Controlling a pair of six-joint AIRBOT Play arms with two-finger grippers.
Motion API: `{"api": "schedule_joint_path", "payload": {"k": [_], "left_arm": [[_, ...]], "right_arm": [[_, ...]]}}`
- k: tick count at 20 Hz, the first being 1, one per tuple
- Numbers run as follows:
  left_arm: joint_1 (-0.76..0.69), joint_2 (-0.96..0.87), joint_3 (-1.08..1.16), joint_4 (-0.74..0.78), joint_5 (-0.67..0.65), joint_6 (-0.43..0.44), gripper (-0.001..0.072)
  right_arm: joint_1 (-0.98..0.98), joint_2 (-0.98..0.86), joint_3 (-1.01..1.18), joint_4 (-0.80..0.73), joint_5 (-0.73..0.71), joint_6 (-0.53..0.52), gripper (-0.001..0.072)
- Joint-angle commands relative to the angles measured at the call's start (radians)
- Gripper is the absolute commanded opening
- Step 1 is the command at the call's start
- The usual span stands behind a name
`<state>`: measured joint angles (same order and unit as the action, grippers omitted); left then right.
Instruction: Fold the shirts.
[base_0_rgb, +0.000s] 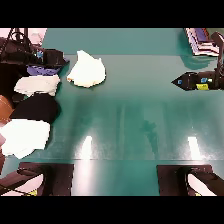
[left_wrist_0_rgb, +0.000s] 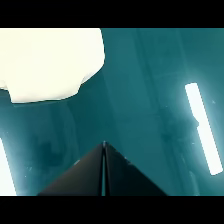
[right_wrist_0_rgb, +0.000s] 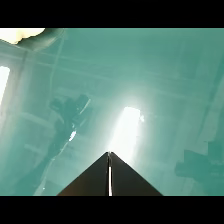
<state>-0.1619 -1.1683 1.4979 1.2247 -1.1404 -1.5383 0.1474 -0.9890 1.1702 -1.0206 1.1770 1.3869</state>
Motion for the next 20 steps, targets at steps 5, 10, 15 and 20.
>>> {"api": "schedule_joint_path", "payload": {"k": [5, 10, 15, 20], "left_arm": [[0.0, -0.004, 0.0, -0.003, 0.144, 0.014, 0.0085], [0.001, -0.175, -0.018, 0.225, 0.221, -0.085, 0.0556], [0.015, -0.462, -0.021, 0.226, 0.264, -0.085, 0.0556], [0.015, -0.584, -0.019, 0.206, 0.349, -0.086, 0.0555]], "right_arm": [[0.001, 0.0, 0.0, 0.008, -0.191, 0.001, 0.0015], [0.001, 0.0, 0.0, 0.009, -0.205, 0.001, 0.0015], [0.027, 0.0, 0.0, 0.008, -0.205, 0.001, 0.0015], [0.068, 0.0, 0.0, 0.005, -0.207, 0.001, 0.0015]]}}
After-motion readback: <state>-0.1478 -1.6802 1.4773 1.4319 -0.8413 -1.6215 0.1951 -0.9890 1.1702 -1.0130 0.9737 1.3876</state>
